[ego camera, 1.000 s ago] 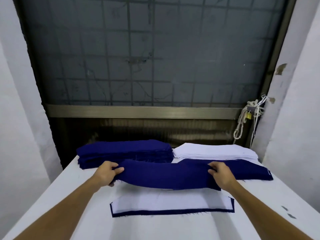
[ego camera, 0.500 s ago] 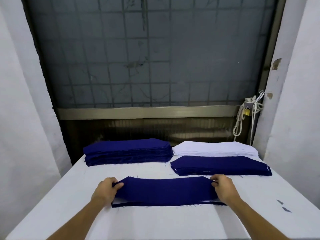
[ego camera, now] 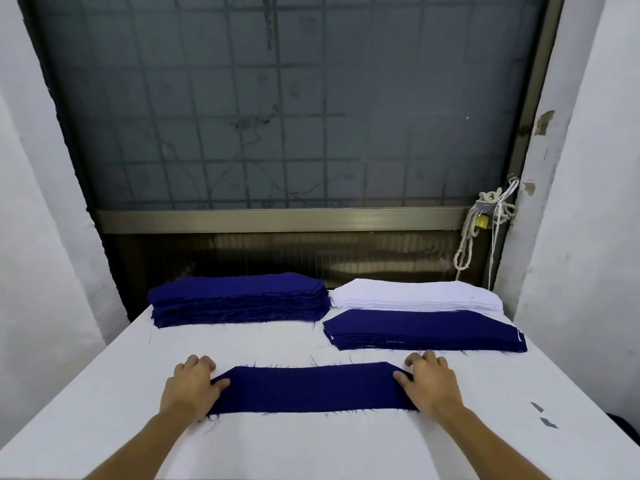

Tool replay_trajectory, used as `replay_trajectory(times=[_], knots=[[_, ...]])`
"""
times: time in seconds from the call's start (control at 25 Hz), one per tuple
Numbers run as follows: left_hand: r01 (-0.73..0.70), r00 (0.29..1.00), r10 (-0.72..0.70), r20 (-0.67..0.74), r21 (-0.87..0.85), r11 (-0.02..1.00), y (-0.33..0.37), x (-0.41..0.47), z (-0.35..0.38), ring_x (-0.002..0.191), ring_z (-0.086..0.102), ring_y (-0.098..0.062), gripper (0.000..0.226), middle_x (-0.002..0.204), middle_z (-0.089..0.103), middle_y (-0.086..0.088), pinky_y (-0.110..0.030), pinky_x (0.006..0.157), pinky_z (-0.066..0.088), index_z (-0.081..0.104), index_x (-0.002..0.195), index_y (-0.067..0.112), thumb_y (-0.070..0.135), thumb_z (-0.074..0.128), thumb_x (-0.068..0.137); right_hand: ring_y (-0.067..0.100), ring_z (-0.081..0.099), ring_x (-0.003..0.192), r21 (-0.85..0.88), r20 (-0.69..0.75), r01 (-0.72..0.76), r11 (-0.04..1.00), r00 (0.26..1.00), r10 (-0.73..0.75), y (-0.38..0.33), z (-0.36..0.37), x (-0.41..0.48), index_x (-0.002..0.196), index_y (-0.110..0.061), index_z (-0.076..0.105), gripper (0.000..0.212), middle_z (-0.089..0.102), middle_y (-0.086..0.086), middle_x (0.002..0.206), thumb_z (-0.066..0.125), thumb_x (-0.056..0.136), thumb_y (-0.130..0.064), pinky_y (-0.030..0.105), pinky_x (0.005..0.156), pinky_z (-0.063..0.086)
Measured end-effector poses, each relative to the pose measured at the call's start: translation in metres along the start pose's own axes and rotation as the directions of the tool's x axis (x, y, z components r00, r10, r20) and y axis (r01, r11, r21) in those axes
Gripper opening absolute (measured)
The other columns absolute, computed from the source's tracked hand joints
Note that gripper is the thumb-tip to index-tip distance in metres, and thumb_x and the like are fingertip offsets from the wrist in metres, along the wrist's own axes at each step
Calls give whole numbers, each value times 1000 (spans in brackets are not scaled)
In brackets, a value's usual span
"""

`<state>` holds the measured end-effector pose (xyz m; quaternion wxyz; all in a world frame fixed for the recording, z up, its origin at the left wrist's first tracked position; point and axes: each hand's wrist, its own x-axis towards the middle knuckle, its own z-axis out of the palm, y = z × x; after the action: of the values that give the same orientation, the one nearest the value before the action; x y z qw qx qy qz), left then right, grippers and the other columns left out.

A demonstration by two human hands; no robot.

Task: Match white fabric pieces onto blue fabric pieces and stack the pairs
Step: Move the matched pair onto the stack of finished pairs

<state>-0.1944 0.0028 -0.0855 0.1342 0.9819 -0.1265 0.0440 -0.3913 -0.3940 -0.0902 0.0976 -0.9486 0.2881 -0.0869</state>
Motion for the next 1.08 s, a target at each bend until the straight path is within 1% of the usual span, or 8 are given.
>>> replay_trajectory(times=[0.08, 0.24, 0.32, 0.4, 0.52, 0.68, 0.84, 1.08], knots=[[-6, 998, 2, 67, 62, 998, 4, 3, -4, 105, 58, -12, 35, 117, 63, 8, -26, 88, 48, 56, 118, 25, 53, 57, 97, 21, 50, 113, -80, 36, -21, 997, 999, 23, 0, 1, -1, 121, -24, 51, 49, 56, -1, 122, 47, 94, -65, 32, 94, 44], [-48, 972, 21, 232, 111, 993, 9, 14, -15, 92, 63, -13, 25, 98, 67, 4, -28, 85, 53, 62, 96, 20, 45, 58, 98, 21, 52, 110, -103, 93, -15, 995, 995, 25, -5, 1, 1, 100, -23, 48, 41, 58, -1, 118, 46, 96, -63, 33, 91, 46], [-85, 953, 62, 296, 63, 994, 11, 19, -17, 93, 61, -13, 20, 102, 63, 1, -26, 83, 52, 56, 94, 20, 39, 58, 100, 19, 53, 110, -59, 95, 9, 998, 995, -3, -7, -2, 2, 103, -22, 55, 36, 56, -2, 117, 48, 98, -57, 33, 92, 48], [-108, 938, 110, 330, -25, 994, 13, 24, -20, 91, 59, -12, 16, 103, 63, 1, -24, 81, 50, 51, 93, 22, 33, 60, 100, 16, 59, 95, 81, 82, -4, 997, 997, -2, -7, -7, 3, 105, -21, 57, 30, 61, -6, 105, 54, 98, -50, 31, 84, 51], [-114, 940, 163, 300, -173, 978, 25, 38, -32, 99, 63, -13, 7, 109, 66, 3, -22, 82, 53, 63, 104, 23, 26, 65, 98, 12, 62, 83, 300, 75, -64, 952, 996, 43, -1, -22, 10, 101, -24, 56, 20, 65, -8, 92, 60, 97, -43, 33, 78, 54], [-94, 956, 186, 225, -366, 926, 61, 63, -50, 88, 70, -16, 11, 91, 75, 2, -30, 78, 56, 77, 90, 17, 27, 74, 92, 19, 64, 104, 417, 32, -128, 900, 992, 126, 20, -44, 32, 121, -17, 61, 30, 68, 1, 113, 63, 98, -35, 38, 93, 54], [-100, 975, 185, 124, -497, 862, 109, 88, -54, 80, 68, -15, 17, 84, 74, 1, -30, 73, 56, 77, 85, 17, 31, 72, 92, 26, 63, 112, 446, -45, -192, 874, 971, 236, 52, -64, 60, 124, -13, 62, 31, 69, 5, 118, 63, 98, -29, 40, 96, 51], [-150, 966, 235, 112, -495, 856, 195, 117, -27, 74, 65, -16, 27, 76, 69, -4, -29, 64, 49, 71, 77, 15, 35, 67, 95, 33, 60, 117, 391, -149, -296, 871, 914, 378, 104, -85, 105, 134, -13, 58, 33, 65, 11, 129, 55, 102, -24, 39, 95, 48]])
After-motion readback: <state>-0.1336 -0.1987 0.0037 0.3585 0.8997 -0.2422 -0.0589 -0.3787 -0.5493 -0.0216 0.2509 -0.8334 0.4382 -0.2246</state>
